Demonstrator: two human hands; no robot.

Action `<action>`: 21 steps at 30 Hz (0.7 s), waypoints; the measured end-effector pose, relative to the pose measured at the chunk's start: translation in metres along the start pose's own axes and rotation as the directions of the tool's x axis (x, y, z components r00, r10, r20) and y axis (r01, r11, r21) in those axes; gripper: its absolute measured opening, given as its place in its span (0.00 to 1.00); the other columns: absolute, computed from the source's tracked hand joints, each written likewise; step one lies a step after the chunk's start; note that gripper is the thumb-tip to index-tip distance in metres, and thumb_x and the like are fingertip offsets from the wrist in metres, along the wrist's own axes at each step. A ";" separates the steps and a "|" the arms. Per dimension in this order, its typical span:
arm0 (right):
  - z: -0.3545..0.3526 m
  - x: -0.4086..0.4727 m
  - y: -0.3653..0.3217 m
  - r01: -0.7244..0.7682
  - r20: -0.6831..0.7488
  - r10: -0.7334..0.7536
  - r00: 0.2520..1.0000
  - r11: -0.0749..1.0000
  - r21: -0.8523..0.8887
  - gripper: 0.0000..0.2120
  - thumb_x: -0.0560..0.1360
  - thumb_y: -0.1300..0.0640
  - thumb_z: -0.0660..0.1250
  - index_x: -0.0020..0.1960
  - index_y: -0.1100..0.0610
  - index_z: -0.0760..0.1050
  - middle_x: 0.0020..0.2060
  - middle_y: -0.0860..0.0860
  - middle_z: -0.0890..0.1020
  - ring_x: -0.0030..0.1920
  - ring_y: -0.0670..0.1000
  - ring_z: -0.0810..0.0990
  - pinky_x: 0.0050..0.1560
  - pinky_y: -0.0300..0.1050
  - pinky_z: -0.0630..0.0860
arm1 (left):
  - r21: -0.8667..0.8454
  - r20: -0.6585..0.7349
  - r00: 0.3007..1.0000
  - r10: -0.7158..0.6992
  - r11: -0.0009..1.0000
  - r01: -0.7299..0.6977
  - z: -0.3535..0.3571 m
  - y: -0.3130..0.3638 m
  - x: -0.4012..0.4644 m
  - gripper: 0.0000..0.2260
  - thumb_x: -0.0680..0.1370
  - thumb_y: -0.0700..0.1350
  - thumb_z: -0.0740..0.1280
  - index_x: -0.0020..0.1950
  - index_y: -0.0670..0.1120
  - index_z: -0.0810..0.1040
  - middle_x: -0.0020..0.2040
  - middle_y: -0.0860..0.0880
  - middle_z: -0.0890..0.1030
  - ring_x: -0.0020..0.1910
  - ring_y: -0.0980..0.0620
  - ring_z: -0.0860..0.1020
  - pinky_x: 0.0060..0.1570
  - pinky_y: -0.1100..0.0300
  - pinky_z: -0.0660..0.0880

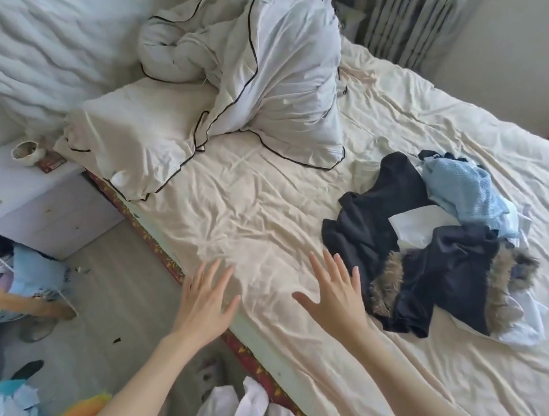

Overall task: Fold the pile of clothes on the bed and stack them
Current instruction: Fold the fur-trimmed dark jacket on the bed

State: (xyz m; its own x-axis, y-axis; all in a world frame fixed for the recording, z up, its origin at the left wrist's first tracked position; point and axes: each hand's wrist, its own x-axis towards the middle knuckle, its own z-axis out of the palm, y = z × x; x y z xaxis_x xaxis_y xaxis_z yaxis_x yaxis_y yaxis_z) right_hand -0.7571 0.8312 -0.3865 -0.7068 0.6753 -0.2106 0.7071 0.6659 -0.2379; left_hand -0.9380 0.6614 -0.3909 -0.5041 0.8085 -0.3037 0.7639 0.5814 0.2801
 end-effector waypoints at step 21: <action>0.128 0.163 0.084 -0.607 0.119 0.599 0.792 0.794 0.037 0.31 0.80 0.46 0.58 0.77 0.55 0.51 0.75 0.52 0.59 0.74 0.53 0.57 0.70 0.48 0.58 | 0.106 0.377 0.865 0.331 0.912 -0.395 0.097 -0.032 0.306 0.27 0.82 0.53 0.53 0.78 0.53 0.46 0.78 0.49 0.43 0.77 0.48 0.41 0.73 0.48 0.41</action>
State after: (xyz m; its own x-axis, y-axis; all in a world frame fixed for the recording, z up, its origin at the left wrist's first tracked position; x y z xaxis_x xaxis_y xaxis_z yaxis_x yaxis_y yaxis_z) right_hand -0.8156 0.9569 -0.5627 -0.1381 0.8961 -0.4218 0.9896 0.1073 -0.0960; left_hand -1.0778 0.8809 -0.5814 -0.0312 0.8576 -0.5134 0.9389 0.2013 0.2792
